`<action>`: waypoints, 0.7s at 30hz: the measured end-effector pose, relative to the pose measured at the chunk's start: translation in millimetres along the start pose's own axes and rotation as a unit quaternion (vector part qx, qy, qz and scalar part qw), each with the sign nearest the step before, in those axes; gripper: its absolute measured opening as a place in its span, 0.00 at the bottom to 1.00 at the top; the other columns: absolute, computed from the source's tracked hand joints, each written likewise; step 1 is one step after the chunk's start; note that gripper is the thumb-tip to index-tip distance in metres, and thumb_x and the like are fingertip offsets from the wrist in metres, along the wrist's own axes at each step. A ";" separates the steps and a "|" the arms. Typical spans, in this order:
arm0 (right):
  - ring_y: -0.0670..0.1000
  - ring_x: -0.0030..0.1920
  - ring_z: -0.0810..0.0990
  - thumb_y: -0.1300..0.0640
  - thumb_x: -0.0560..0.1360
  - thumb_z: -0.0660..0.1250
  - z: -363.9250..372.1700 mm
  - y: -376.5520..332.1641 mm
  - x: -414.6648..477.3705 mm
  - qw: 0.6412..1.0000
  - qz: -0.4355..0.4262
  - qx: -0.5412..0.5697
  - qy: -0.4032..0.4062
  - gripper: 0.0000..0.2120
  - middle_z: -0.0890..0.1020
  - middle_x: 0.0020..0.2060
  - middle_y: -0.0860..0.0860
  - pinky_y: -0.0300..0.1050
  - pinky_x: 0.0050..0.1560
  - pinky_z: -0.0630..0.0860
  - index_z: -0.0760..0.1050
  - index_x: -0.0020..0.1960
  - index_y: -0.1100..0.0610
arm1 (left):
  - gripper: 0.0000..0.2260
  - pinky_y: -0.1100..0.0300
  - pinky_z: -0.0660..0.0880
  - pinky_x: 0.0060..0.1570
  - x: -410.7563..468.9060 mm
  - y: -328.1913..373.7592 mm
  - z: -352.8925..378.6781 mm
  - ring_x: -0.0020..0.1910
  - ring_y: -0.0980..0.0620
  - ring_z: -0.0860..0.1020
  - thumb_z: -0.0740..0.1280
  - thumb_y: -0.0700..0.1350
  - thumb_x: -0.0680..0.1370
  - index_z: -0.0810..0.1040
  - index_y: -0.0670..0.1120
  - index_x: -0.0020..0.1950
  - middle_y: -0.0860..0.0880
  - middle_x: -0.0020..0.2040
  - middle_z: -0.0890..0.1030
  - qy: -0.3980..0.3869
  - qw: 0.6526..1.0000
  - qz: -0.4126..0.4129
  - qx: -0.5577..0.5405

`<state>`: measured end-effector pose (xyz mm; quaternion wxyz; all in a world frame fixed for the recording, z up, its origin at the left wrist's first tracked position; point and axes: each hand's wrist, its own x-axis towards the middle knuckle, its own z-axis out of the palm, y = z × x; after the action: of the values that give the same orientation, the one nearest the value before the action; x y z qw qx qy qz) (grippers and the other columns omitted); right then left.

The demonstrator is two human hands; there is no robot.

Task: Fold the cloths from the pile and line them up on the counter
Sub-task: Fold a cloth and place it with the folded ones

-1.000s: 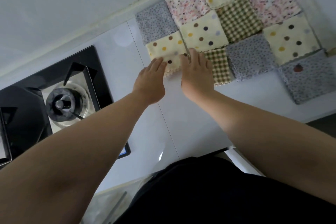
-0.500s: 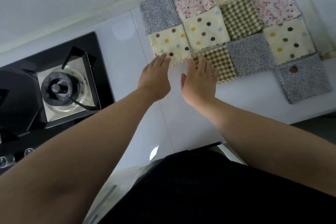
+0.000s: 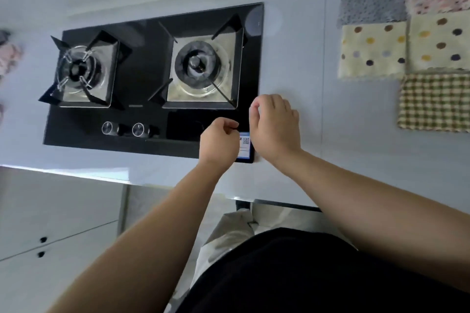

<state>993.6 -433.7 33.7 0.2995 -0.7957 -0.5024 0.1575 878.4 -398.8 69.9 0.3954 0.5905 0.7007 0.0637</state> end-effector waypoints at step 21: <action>0.52 0.49 0.74 0.53 0.82 0.55 231.7 -367.7 -101.6 0.988 -0.115 0.000 -0.100 0.10 0.77 0.47 0.48 0.53 0.49 0.69 0.74 0.49 0.53 | 0.11 0.64 0.73 0.38 47.5 -284.5 -360.9 0.42 0.53 0.82 0.60 0.40 0.79 0.79 0.51 0.55 0.58 0.43 0.79 0.143 0.981 0.047 -0.122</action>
<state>561.3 -334.6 83.5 0.2642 -0.7129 -0.6177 0.2011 430.6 -304.6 134.0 0.3567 0.5552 0.7083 0.2506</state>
